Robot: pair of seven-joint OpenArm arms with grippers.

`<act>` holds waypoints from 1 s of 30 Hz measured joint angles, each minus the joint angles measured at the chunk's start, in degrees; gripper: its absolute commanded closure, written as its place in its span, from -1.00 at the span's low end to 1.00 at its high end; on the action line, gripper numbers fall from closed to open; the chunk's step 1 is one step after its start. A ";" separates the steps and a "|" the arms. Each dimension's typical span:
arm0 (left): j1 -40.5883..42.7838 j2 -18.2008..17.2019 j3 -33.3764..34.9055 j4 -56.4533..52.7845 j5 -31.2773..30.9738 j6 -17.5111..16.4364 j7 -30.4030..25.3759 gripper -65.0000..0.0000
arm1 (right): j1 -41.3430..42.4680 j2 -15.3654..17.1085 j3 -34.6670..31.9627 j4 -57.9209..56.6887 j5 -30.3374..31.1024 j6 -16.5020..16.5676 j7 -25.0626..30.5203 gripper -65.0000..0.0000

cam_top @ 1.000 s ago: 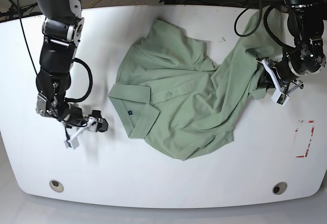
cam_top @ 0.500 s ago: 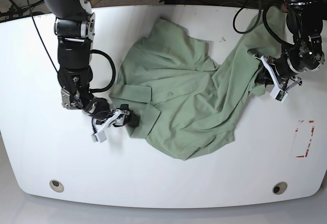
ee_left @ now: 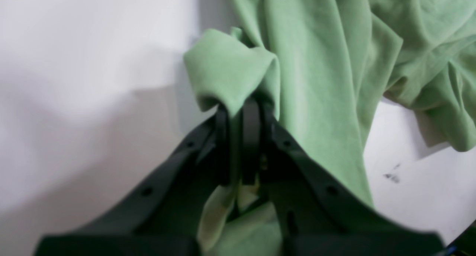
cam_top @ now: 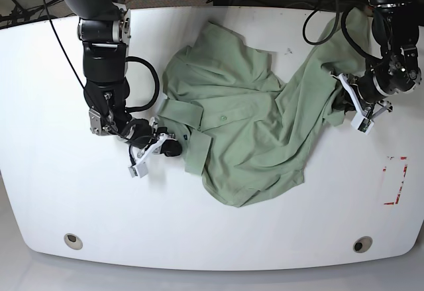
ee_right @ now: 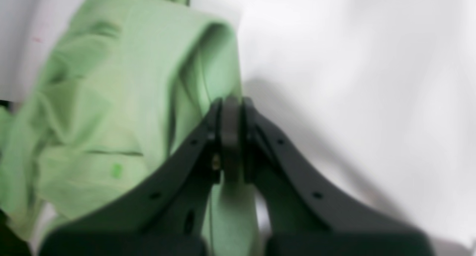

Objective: Fold the T-shirt properly
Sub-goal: 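Grasp the shirt edge with the right gripper and pull it outward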

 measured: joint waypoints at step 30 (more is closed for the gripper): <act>-7.04 -7.34 -4.31 -0.07 0.42 -0.15 0.26 0.92 | -17.53 9.25 15.43 23.71 -1.49 -0.85 -9.20 1.00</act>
